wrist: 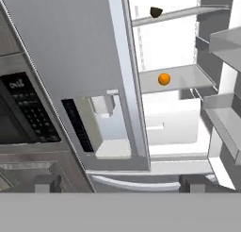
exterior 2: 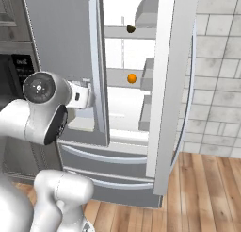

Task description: Retrieve the kiwi and orange from the fridge and place them into the bowl on the dining table.

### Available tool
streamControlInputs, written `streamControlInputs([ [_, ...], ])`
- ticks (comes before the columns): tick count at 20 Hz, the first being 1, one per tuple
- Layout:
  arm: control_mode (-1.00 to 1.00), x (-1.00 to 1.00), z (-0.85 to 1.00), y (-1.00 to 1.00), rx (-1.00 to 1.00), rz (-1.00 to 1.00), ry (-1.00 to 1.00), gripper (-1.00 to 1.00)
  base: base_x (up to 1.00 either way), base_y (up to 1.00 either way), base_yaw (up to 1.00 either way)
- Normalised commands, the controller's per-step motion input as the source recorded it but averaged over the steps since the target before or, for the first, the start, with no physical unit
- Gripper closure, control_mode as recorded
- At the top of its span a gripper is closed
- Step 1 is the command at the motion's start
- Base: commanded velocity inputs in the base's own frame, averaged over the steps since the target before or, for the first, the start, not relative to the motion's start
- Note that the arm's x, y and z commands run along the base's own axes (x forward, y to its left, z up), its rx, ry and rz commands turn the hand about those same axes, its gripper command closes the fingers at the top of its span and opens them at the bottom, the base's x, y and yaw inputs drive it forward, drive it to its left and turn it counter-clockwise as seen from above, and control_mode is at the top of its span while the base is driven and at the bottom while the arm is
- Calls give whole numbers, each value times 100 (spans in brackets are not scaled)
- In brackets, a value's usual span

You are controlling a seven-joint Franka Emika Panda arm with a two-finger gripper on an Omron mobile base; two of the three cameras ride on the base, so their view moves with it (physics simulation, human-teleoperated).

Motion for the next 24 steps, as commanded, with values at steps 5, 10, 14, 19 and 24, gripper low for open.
streamControlInputs([
  [5, -100, 29, -1, 55, -2, 1, -23, -100, 0, 0, 0],
  [10, -100, 37, 17, 34, -8, -8, 0, -100, 0, 0, 0],
  [14, -100, 48, 34, 4, -6, -12, 12, -100, 0, 0, 0],
  [19, -100, 61, 30, -1, -1, -14, 17, -100, 0, 0, 0],
  [24, -100, 65, 2, -4, 0, -11, 5, -100, 0, 0, 0],
])
